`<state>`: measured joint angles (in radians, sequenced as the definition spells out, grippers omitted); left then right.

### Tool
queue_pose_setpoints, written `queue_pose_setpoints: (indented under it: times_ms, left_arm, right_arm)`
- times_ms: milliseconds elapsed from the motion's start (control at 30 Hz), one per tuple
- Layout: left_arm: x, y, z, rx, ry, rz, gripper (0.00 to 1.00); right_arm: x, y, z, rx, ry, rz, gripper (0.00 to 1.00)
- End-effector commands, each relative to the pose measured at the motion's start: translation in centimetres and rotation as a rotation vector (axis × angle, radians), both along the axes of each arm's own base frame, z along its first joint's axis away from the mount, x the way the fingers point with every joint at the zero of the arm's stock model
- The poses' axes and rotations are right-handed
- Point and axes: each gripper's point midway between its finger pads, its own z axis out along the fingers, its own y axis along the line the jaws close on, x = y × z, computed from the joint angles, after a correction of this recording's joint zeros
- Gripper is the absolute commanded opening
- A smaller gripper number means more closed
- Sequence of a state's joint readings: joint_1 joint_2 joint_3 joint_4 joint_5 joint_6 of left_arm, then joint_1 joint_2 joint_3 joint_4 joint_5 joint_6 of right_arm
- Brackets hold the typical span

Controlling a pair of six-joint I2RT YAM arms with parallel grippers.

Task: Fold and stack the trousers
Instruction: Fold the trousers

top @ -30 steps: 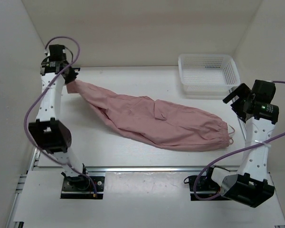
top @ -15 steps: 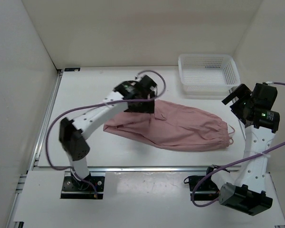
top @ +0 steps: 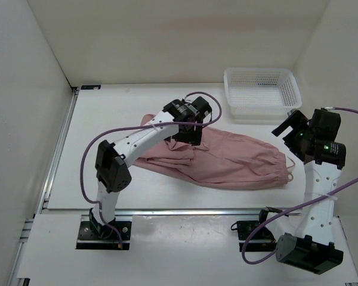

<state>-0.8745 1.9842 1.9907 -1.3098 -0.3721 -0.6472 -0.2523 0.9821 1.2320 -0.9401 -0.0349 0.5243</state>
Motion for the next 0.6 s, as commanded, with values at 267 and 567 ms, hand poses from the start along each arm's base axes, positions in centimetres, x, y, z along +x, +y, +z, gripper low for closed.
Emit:
queue_pose_setpoints:
  times_ms: [267, 567]
  left_arm:
    - [2.0, -1.3, -4.7, 0.065, 0.057, 0.027, 0.63]
    - [6.0, 3.1, -4.3, -0.117, 0.058, 0.199, 0.7]
  right_arm:
    - [-0.6, 1.6, 0.1, 0.011, -0.04, 0.053, 0.99]
    - [-0.6, 2.1, -0.4, 0.022, -0.023, 0.083, 0.99]
